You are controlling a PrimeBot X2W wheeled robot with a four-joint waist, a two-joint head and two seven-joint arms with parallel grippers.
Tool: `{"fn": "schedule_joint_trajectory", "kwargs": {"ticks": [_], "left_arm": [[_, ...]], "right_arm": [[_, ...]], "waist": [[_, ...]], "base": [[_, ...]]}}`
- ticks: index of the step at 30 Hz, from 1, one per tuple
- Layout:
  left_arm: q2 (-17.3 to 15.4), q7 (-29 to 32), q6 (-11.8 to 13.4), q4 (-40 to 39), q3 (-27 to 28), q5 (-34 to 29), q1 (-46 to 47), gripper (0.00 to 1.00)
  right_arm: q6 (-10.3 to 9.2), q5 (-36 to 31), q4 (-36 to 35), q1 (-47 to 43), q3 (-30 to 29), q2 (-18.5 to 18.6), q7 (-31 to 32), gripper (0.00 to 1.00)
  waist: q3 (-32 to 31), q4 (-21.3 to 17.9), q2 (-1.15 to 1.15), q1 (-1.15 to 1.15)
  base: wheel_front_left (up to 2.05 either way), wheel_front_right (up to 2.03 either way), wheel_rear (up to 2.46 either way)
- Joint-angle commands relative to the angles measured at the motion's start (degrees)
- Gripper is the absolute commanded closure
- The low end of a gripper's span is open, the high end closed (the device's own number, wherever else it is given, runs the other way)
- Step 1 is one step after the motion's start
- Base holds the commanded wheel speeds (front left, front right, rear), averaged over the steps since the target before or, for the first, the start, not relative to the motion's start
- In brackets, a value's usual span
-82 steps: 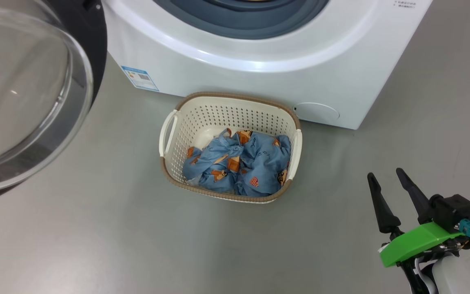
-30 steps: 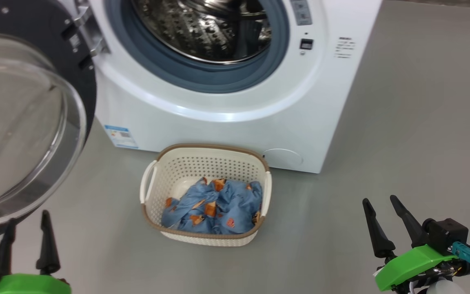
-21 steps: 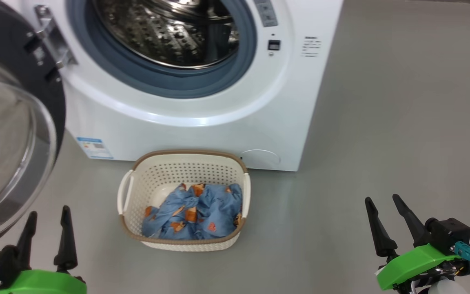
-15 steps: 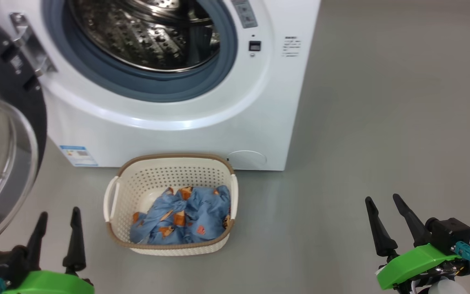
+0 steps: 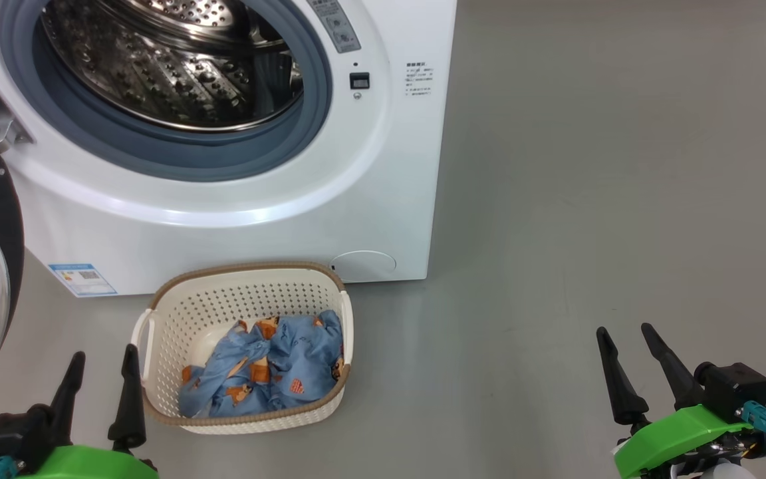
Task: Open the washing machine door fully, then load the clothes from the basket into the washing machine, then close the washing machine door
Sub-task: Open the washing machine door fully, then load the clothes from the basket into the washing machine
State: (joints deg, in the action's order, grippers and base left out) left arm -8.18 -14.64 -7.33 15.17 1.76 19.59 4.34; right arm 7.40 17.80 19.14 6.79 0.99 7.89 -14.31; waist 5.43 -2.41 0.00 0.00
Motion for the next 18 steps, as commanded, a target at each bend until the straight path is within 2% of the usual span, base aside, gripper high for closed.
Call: {"fn": "schedule_joint_trajectory", "kwargs": {"ticks": [1,18], "left_arm": [[-1.7,-0.4,-0.2,-1.7,1.7,0.5,0.3,0.00],[-2.4,-0.4,-0.2,-1.6,-0.2,1.0,0.3,0.00]], "right_arm": [[0.09,0.1,-1.5,0.0,1.0,0.2,-0.7,0.00],[0.09,-0.1,-1.7,0.1,0.7,-0.2,-0.7,0.00]], "waist": [[-0.1,-0.2,0.00,0.00],[-0.3,0.5,0.00,0.00]], "base": [[0.00,0.00,0.00],[0.00,0.00,0.00]]}}
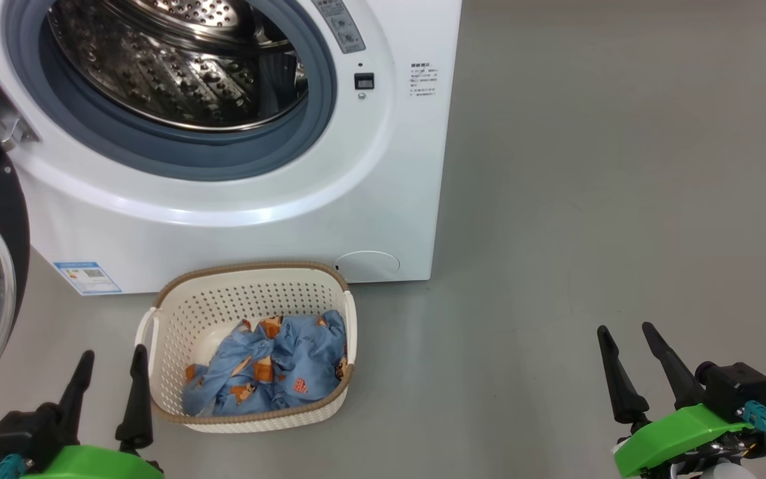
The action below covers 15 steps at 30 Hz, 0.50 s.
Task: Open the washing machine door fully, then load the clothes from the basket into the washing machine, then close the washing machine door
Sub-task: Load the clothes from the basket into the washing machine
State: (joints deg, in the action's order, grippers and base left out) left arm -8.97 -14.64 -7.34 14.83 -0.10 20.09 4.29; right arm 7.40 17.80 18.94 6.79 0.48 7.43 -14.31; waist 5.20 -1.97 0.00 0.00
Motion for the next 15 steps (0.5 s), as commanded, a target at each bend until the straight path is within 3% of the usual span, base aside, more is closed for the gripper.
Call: {"fn": "schedule_joint_trajectory", "kwargs": {"ticks": [1,15], "left_arm": [[-1.7,-0.4,-0.1,-1.2,1.5,0.5,0.4,0.00],[-2.5,-0.4,-0.1,-1.0,-0.1,0.6,0.8,0.00]], "right_arm": [[0.09,-0.1,-1.5,0.1,1.3,0.2,-0.7,0.00],[0.09,0.1,-1.6,0.3,1.7,0.1,-0.7,0.00]], "waist": [[0.0,0.1,0.00,0.00],[0.5,-0.1,0.00,0.00]], "base": [[0.05,-0.20,0.14],[0.48,-1.17,0.69]]}}
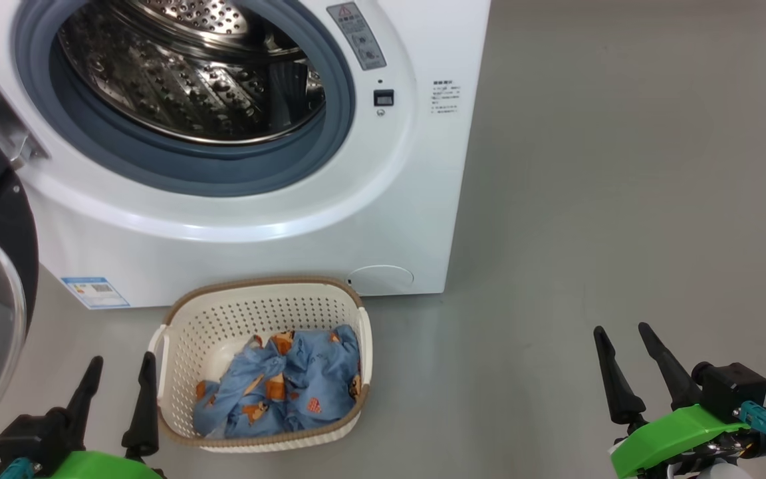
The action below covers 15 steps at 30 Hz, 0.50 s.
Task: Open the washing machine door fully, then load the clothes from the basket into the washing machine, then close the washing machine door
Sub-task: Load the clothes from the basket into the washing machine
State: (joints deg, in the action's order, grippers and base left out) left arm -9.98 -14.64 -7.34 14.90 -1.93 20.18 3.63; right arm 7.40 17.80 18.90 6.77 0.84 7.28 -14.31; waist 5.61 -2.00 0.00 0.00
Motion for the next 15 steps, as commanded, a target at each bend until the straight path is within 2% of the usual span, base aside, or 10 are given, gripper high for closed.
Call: {"fn": "schedule_joint_trajectory", "kwargs": {"ticks": [1,10,15], "left_arm": [[-1.5,-0.4,-0.1,-1.0,1.7,0.5,1.6,0.00],[-1.7,-0.4,-0.1,-1.0,1.2,0.5,2.7,0.00],[-1.6,-0.4,-0.1,-1.2,1.1,0.4,3.2,0.00]], "right_arm": [[0.09,0.1,-1.6,0.3,1.4,0.2,-0.7,0.00],[0.09,0.0,-1.8,0.6,1.2,0.0,-0.7,0.00],[0.09,0.0,-2.0,0.8,1.0,-0.1,-0.7,0.00]], "waist": [[0.2,-0.1,0.00,0.00],[1.2,-0.2,0.00,0.00],[1.8,0.0,0.00,0.00]], "base": [[0.73,-1.23,0.50],[0.59,-0.94,0.35],[0.24,-0.26,0.02]]}}
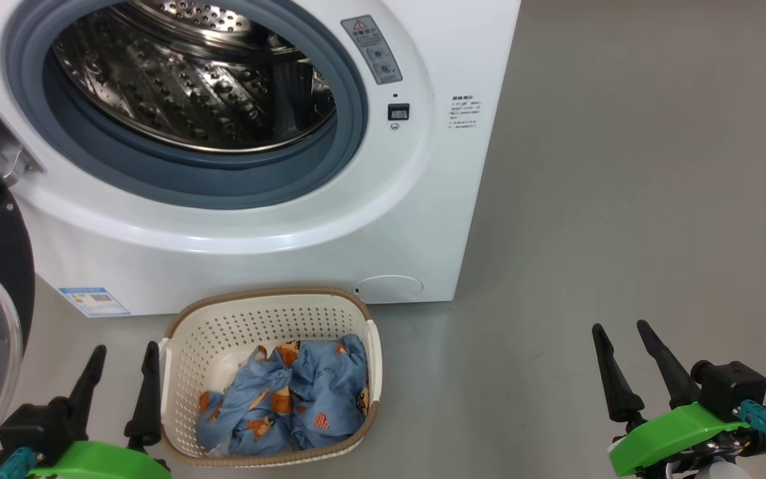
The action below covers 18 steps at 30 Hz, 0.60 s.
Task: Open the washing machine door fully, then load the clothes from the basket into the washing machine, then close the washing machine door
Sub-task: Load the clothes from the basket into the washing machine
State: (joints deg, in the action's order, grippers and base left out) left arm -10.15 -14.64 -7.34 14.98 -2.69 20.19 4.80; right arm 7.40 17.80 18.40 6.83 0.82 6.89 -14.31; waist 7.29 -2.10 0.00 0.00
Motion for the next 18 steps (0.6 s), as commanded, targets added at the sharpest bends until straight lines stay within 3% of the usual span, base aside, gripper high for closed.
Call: {"fn": "schedule_joint_trajectory", "kwargs": {"ticks": [1,18], "left_arm": [[-1.3,-0.4,-0.1,-1.2,1.9,0.5,2.1,0.00],[0.1,-0.4,-0.1,0.5,1.5,0.5,2.6,0.00]], "right_arm": [[0.09,0.0,-1.5,0.8,1.1,0.2,-0.7,0.00],[0.09,-0.1,-2.1,2.0,1.4,-0.2,-0.7,0.00]], "waist": [[0.2,0.1,0.00,0.00],[2.5,0.6,0.00,0.00]], "base": [[0.00,0.00,0.00],[0.00,0.00,0.00]]}}
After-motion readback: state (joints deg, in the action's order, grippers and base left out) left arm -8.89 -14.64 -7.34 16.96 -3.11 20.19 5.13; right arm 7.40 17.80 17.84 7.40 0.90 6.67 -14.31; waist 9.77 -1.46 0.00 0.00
